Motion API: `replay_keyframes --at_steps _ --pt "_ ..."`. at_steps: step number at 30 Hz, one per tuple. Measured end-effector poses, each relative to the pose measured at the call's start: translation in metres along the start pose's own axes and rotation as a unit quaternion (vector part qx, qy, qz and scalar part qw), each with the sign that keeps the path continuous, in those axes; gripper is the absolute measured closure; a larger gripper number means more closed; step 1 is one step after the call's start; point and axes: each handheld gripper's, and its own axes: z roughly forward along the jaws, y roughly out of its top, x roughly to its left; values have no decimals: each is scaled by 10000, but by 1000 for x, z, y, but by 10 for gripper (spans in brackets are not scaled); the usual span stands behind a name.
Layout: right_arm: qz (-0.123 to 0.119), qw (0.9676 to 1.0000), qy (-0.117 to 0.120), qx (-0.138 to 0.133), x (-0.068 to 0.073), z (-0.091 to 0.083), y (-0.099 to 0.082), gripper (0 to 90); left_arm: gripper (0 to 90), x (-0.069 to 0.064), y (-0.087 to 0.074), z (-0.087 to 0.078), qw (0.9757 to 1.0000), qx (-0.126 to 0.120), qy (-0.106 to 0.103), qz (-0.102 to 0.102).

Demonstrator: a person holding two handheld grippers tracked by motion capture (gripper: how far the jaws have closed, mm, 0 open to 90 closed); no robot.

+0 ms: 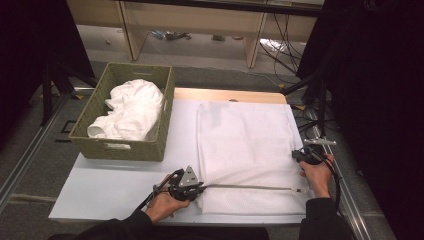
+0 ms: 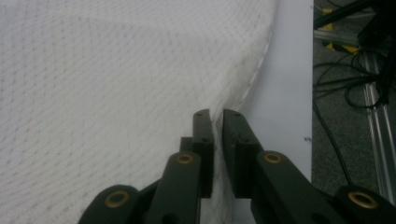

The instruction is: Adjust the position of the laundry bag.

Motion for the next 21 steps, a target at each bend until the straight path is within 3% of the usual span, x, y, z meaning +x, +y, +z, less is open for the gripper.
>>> replay_keyframes --at_steps 2,4,5,7,8,9,13,14,17,19,20,21 --pt "-120 9999 -16 -91 1 2 2 867 812 3 0 -2 9999 76 85 84" --pt "-120 9995 135 -256 11 9 11 878 816 9 -1 -5 9998 118 147 51" --pt "-119 9997 190 -112 16 11 15 881 816 10 -2 -6 9998 111 154 -8" --pt "-441 9989 114 -91 26 19 22 890 816 15 -3 -11 9996 194 209 63" --pt "-505 9985 155 -114 31 22 25 900 816 17 -4 -13 9996 184 211 -2" --pt "-415 9989 205 -41 37 22 27 900 817 21 -5 -15 9994 194 281 -4" --pt "-626 9976 299 -48 41 27 28 900 817 36 -9 -25 9985 289 457 -42" --pt "-660 9973 319 -49 41 27 28 900 817 43 -12 -30 9984 284 471 -159" --pt "-234 9988 434 21 47 25 29 900 816 49 -15 -38 9980 306 494 -243" --pt "-247 9982 534 -85 47 29 28 900 816 50 -16 -40 9979 275 487 -336" --pt "-369 9976 591 -41 47 31 30 900 817 49 -17 -42 9979 305 458 -339" --pt "-291 9980 552 55 50 30 30 900 816 47 -18 -43 9979 347 465 -299"
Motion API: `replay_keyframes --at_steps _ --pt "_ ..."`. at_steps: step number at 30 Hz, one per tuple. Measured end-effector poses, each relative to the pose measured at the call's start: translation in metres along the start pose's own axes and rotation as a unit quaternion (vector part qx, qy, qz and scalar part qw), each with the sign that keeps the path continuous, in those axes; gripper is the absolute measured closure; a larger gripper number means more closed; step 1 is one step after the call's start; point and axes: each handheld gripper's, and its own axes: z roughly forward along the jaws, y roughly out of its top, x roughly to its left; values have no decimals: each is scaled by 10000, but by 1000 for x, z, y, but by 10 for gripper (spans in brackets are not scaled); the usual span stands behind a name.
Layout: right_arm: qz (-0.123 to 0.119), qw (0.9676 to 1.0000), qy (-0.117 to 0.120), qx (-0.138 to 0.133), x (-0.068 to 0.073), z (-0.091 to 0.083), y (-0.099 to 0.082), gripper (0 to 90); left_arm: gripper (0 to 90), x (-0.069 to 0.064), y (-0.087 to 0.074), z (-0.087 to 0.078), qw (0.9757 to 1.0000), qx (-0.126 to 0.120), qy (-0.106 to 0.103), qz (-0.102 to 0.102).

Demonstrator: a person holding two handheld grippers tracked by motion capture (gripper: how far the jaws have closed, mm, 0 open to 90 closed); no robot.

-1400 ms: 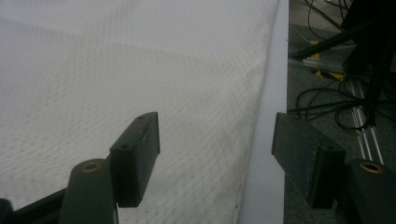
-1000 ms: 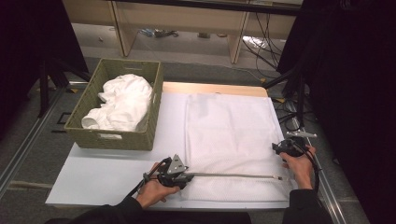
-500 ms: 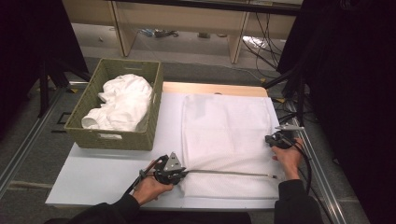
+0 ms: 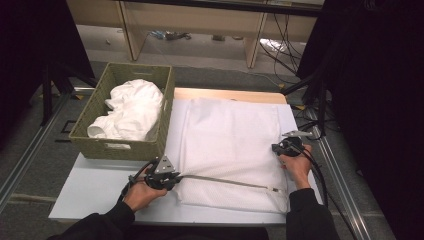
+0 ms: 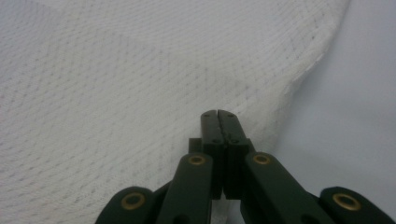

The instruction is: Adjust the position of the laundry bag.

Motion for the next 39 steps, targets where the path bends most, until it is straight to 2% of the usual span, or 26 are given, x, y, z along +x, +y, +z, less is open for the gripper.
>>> replay_keyframes --at_steps 1,3,4,5,7,8,9,10,11,13,14,15,16,18,20,22,23,24,28,29,30,31,33,34,35,39 --pt "-30 10000 -7 -36 0 2 0 900 816 0 -1 0 10000 35 46 37" --pt "-73 9999 54 -47 0 2 2 900 816 0 -2 -2 10000 27 -11 -3" --pt "-81 10000 4 13 4 2 5 900 816 1 -3 -4 10000 42 -5 -84" --pt "-191 9997 58 -104 4 3 7 900 816 0 -5 -6 9999 34 -34 -108" --pt "-280 9996 19 20 11 5 12 900 816 0 -8 -10 10000 87 -45 -9" --pt "-420 9991 51 -67 13 9 13 900 816 -2 -10 -12 9999 105 -96 -98" --pt "-382 9992 95 -13 18 11 17 900 816 -3 -12 -13 9998 160 -109 -93" --pt "-513 9986 116 -31 22 14 19 900 816 -3 -14 -15 9997 186 -85 -103" --pt "-525 9985 146 -108 25 18 21 900 816 -3 -15 -17 9997 183 -120 -125" --pt "-492 9986 204 -23 29 21 23 900 816 -4 -18 -21 9997 170 -129 -138" --pt "-534 9984 146 -61 28 24 22 900 816 -3 -18 -21 9998 166 -126 -39" --pt "-534 9984 146 -61 28 24 22 900 816 -3 -18 -21 9998 166 -126 -39" --pt "-627 9980 123 -25 26 25 22 900 816 -2 -18 -20 9997 170 -82 -145" --pt "-497 9986 148 -34 26 24 23 900 816 2 -16 -19 9997 175 -39 -166" --pt "-597 9981 115 -56 25 23 23 900 816 4 -16 -18 9997 155 -31 -172" --pt "-587 9982 124 11 25 22 23 900 816 6 -16 -19 9998 194 23 -104" --pt "-730 9973 23 47 23 21 22 900 816 9 -16 -19 9997 184 41 -181" --pt "-644 9979 -6 97 23 19 22 900 817 12 -16 -20 9996 182 76 -220" --pt "-882 9959 -133 151 18 10 20 900 816 13 -18 -22 9994 224 119 -237" --pt "-942 9952 -156 217 18 8 19 900 816 13 -19 -23 9996 230 96 -151" --pt "-1026 9943 -162 235 18 8 18 900 816 13 -19 -23 9996 234 88 -147" --pt "-944 9950 -142 310 20 7 18 900 816 14 -19 -23 9994 260 120 -217" --pt "-994 9943 -164 360 20 6 17 900 816 16 -18 -26 9994 237 173 -188" --pt "-984 9945 -122 337 20 6 17 900 814 17 -18 -27 9993 147 157 -291" --pt "-1005 9943 -83 338 20 6 17 900 814 17 -19 -27 9995 206 174 -185" --pt "-1111 9933 -115 300 20 5 16 900 811 15 -20 -24 9991 322 203 -186"
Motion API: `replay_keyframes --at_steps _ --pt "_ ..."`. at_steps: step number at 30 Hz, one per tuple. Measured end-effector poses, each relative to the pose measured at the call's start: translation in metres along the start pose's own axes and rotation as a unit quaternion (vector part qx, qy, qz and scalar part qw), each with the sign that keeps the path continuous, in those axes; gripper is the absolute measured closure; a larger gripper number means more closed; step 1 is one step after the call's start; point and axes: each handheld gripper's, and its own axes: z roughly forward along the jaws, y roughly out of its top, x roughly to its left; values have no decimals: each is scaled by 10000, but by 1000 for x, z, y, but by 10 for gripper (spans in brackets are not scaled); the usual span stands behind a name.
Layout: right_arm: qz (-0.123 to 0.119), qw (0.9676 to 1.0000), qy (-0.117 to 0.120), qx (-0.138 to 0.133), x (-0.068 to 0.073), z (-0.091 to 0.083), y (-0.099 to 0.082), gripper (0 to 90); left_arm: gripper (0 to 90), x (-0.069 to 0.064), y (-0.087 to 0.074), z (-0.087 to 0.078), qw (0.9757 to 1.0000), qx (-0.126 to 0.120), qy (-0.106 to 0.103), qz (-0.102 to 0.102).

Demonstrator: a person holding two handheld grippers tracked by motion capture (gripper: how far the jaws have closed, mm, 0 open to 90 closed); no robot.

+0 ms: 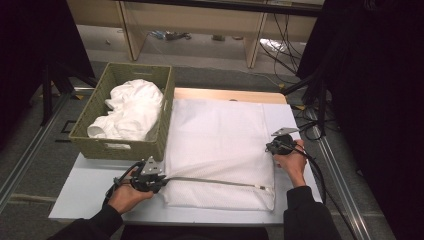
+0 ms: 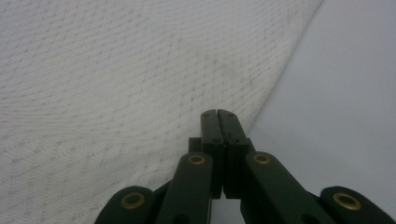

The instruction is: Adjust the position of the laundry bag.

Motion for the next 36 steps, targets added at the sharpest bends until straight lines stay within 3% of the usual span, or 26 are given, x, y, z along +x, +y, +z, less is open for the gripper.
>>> replay_keyframes --at_steps 2,5,7,8,10,11,14,16,17,18,19,20,21,22,23,24,27,29,31,33,35,36 --pt "74 10000 2 16 0 -2 0 867 796 0 0 -1 10000 -7 -12 -10" --pt "277 9996 0 -90 1 -7 -1 733 723 -5 0 -1 9999 19 -72 -123" --pt "490 9988 20 -83 3 -14 -1 586 562 -7 1 -2 9998 80 -59 -147" --pt "442 9989 -7 -137 3 -16 -2 552 514 -9 1 -3 9999 28 -28 -160" --pt "449 9989 -16 -131 3 -25 -5 477 426 -10 4 -7 9999 -70 6 -84" --pt "604 9981 24 -104 6 -30 -5 452 392 -11 5 -8 9998 -113 48 -185" --pt "626 9976 54 -285 7 -44 -11 388 321 -13 11 -13 9990 -303 146 -294" --pt "642 9974 75 -333 10 -53 -14 364 305 -14 15 -16 9989 -404 155 -186" --pt "549 9977 59 -403 10 -56 -16 345 297 -17 17 -15 9981 -517 81 -336" --pt "549 9977 92 -387 11 -59 -18 334 286 -18 19 -15 9978 -570 74 -328" --pt "773 9961 153 -392 15 -63 -20 327 281 -21 21 -15 9974 -630 40 -341" --pt "650 9966 120 -486 15 -65 -22 311 272 -23 23 -14 9973 -661 8 -323" --pt "679 9964 122 -486 16 -68 -24 296 258 -25 25 -12 9970 -718 -11 -303" --pt "641 9966 108 -512 17 -70 -26 284 245 -27 27 -12 9971 -709 -22 -258" --pt "789 9954 223 -489 20 -73 -27 283 245 -29 28 -10 9970 -736 -32 -248" --pt "648 9962 186 -545 21 -75 -30 279 245 -30 30 -9 9968 -769 -46 -221" --pt "662 9962 150 -550 25 -80 -34 265 241 -33 33 -6 9966 -790 -134 -204" --pt "668 9961 133 -565 27 -87 -40 227 232 -37 36 -2 9968 -779 -169 -94" --pt "705 9958 129 -568 29 -90 -43 234 263 -38 40 0 9964 -755 -377 111" --pt "690 9964 123 -482 32 -93 -46 251 262 -40 42 1 9963 -792 -310 154" --pt "892 9948 229 -432 34 -97 -47 250 255 -40 44 2 9961 -779 -393 161" --pt "1087 9923 312 -508 37 -99 -49 241 252 -41 44 4 9958 -830 -338 207"
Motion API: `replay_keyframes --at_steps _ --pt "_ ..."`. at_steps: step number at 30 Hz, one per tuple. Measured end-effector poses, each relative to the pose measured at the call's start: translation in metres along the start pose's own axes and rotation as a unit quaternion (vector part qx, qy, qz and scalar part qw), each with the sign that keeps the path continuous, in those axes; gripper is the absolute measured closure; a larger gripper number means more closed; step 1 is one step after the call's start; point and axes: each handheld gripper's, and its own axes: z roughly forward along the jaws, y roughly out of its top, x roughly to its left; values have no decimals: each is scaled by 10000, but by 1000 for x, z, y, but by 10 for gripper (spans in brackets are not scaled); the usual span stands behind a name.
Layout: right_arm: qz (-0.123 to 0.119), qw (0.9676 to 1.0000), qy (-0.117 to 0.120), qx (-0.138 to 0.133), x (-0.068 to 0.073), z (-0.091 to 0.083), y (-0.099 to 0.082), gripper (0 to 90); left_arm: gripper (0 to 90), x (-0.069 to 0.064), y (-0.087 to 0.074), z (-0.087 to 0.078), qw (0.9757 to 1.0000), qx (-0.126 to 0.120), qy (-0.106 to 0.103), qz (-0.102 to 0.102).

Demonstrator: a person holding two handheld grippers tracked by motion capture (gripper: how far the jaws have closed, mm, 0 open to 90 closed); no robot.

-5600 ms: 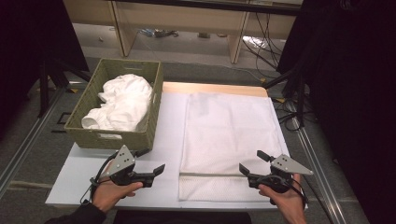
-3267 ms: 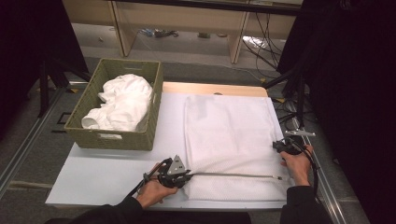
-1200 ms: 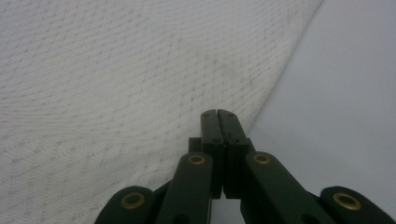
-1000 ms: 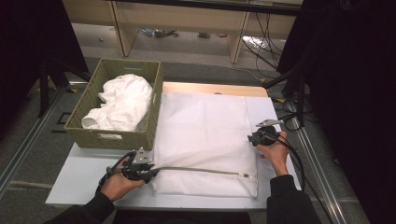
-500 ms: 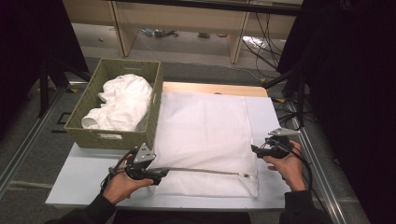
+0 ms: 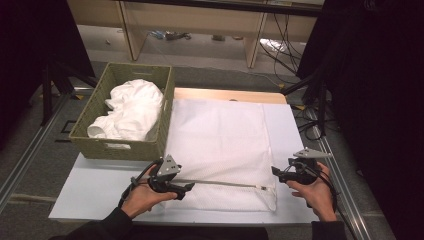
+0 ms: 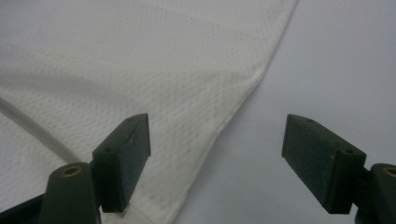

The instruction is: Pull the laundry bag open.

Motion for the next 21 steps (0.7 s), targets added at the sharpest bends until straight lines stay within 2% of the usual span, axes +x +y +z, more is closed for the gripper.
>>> replay_keyframes --at_steps 1,2,3,4,6,7,8,9,10,11,13,14,15,16,18,21 --pt "-138 9999 27 -45 -2 -1 0 230 241 -2 0 2 9999 21 -29 -131" --pt "-149 9998 88 -68 -2 -2 -2 215 237 -3 0 4 9999 34 -34 -108" --pt "-149 9999 18 -18 0 -3 -3 211 237 -4 1 7 10000 33 -30 -61" --pt "-202 9998 -63 18 3 -3 -5 209 232 -4 3 9 10000 49 -40 -62" --pt "-372 9993 -14 80 6 -4 -7 213 224 -7 5 13 9999 18 -82 -91" --pt "-547 9985 -15 35 5 -3 -8 247 224 -8 7 15 9999 31 -93 -48" --pt "-521 9985 80 175 7 -6 -10 305 223 -9 9 17 9999 -7 -151 -47" --pt "-715 9973 118 148 7 -6 -11 326 220 -8 10 18 9999 -11 -136 37" --pt "-495 9982 88 329 11 -8 -14 321 218 -10 11 19 9999 -28 -131 -8" --pt "-539 9976 53 425 11 -8 -16 322 220 -8 13 20 9998 -14 -161 140" --pt "-645 9965 3 527 10 -7 -20 325 235 -9 15 22 9999 -14 -167 17" --pt "-455 9971 -14 605 11 -8 -22 338 240 -10 16 24 9999 -39 -159 19" --pt "-511 9970 -21 584 10 -7 -24 346 247 -9 18 26 9997 -48 -184 139" --pt "-370 9974 6 620 10 -7 -24 349 254 -11 20 28 9998 -59 -215 -22" --pt "-291 9974 106 647 8 -7 -27 375 271 -12 23 33 9996 -46 -265 26" --pt "-447 9967 197 649 7 -1 -29 408 281 -15 25 42 9994 26 -331 117"
